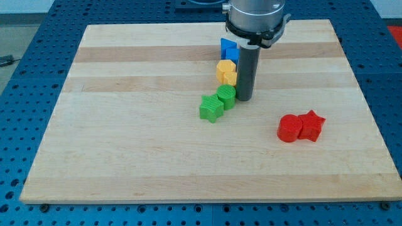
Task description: Move the green star along with the green circle to the bottom right of yellow heart
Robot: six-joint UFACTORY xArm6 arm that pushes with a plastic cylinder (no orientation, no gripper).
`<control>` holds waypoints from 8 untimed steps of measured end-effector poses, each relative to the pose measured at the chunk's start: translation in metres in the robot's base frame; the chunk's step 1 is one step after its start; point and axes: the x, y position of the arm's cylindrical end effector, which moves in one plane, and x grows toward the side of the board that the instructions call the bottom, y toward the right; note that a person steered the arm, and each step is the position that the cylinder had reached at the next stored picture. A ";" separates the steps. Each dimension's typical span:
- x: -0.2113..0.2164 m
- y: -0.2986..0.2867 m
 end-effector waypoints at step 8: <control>0.032 -0.091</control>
